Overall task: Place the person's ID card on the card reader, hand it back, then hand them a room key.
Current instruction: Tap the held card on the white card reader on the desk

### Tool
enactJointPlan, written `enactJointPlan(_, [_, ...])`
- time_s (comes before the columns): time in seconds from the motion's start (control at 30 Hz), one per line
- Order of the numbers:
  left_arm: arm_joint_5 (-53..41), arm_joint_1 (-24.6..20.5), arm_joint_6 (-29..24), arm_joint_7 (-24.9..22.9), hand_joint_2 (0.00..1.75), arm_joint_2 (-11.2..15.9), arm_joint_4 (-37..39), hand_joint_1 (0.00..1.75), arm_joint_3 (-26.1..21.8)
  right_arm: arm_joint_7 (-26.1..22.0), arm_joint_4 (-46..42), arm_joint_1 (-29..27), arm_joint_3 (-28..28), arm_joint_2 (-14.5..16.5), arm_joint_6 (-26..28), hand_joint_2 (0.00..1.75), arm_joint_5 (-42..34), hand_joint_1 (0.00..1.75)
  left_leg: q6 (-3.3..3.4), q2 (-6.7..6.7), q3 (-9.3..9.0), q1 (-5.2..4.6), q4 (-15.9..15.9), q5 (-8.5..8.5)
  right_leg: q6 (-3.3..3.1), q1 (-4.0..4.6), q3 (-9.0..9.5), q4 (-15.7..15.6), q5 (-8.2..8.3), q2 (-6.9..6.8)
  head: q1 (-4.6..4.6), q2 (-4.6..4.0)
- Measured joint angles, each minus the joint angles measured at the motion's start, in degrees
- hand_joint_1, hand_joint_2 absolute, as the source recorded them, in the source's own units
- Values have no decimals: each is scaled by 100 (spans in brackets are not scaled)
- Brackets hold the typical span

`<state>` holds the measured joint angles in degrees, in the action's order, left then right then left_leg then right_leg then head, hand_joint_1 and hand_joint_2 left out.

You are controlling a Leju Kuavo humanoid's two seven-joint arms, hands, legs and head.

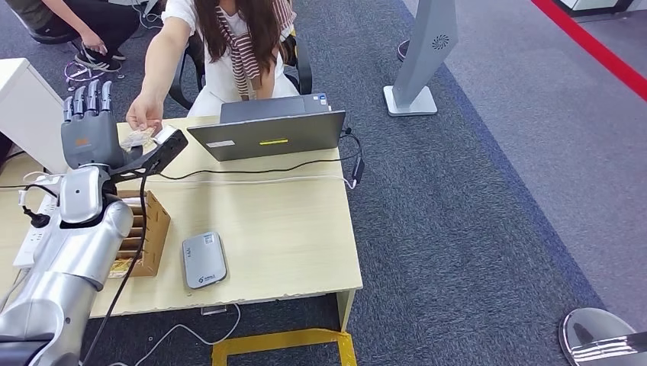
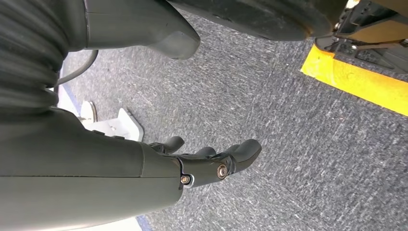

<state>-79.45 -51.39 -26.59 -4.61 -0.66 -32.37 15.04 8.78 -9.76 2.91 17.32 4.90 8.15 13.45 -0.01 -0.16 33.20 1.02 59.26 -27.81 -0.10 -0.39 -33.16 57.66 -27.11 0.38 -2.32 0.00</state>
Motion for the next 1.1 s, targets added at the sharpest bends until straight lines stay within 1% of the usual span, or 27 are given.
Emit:
enactJointPlan(0.3, [-45,221,-47,93,175,-203,0,175,114,51,2,-1,94,0,7,175,73,0,0,-2,3,-1,1,0,0,-1,0,-1,0,-1,-1,0])
enactJointPlan(0.63, [25,246,-67,222,175,-329,0,175,156,42,2,-1,114,0,2,175,142,0,1,-2,3,0,0,-1,0,0,-1,0,0,-2,0,0])
enactJointPlan(1.0, [57,309,-59,231,175,-463,0,175,168,66,2,-3,168,0,2,175,197,0,1,-2,4,-1,0,-1,0,-1,-2,0,0,-2,0,0])
enactJointPlan(1.1, [151,342,-126,347,175,-482,-4,175,168,66,2,-3,193,1,6,175,210,0,1,-2,4,-1,0,-1,0,-1,-1,0,0,-2,0,0])
